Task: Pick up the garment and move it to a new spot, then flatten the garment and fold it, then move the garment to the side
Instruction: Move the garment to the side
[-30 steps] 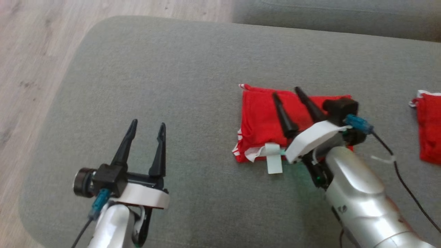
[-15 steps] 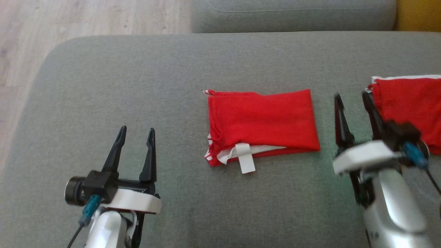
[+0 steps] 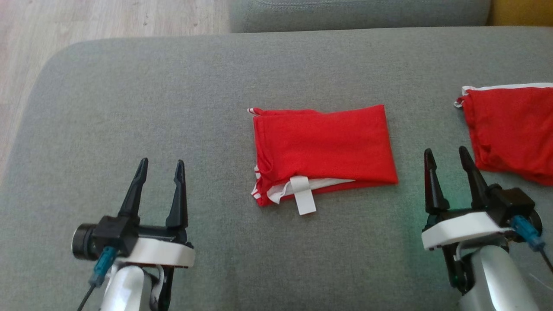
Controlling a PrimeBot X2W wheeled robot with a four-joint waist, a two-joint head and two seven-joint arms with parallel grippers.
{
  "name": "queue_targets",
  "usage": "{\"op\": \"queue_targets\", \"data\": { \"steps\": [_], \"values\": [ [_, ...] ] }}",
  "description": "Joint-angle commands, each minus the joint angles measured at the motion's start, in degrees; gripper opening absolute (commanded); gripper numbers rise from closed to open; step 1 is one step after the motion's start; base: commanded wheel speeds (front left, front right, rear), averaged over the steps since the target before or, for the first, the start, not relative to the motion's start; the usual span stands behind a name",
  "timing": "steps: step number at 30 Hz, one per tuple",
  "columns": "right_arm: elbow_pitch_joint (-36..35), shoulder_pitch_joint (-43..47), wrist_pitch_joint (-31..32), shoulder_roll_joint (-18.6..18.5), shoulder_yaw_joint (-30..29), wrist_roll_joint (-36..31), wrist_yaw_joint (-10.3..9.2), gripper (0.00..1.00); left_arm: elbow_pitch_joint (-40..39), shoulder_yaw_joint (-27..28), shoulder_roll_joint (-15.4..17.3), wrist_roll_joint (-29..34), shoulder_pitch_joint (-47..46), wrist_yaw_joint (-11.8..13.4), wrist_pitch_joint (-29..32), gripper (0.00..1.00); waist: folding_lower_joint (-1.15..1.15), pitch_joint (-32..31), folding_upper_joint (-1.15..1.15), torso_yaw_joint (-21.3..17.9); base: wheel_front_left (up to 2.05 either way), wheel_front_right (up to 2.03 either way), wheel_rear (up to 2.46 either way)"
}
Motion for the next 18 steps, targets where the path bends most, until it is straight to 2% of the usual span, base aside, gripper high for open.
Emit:
{"op": "queue_targets", "data": {
  "steps": [1, 9, 16, 18],
  "values": [
    [-2.19, -2.11, -0.63, -0.13, 1.07, -0.51, -0.05, 1.0, -1.88, 1.95, 0.15, 0.38, -1.59, -0.08, -0.29, 1.0, 0.0, 0.16, 0.0, 0.17, 0.0, 0.0, 0.0],
    [0.44, -6.27, 0.6, -0.13, 0.85, -1.66, -0.05, 1.0, -2.43, 0.36, 0.01, 0.56, -3.43, -0.56, -0.29, 1.0, 0.0, 3.44, 0.0, 2.54, 0.0, 0.0, 0.0],
    [7.67, -13.08, 5.48, -0.13, 1.66, 1.27, -0.05, 1.0, -2.45, -1.76, -0.04, -0.35, -5.41, -0.75, -0.29, 1.0, 0.0, 7.27, 0.0, 5.55, 0.0, 0.0, 0.0],
    [10.64, -14.77, 7.17, -0.13, 1.46, 0.34, -0.05, 1.0, -2.31, -2.5, -0.05, -0.79, -5.91, -0.61, -0.29, 1.0, 0.0, 7.96, 0.0, 6.39, 0.0, 0.0, 0.0]
  ]
}}
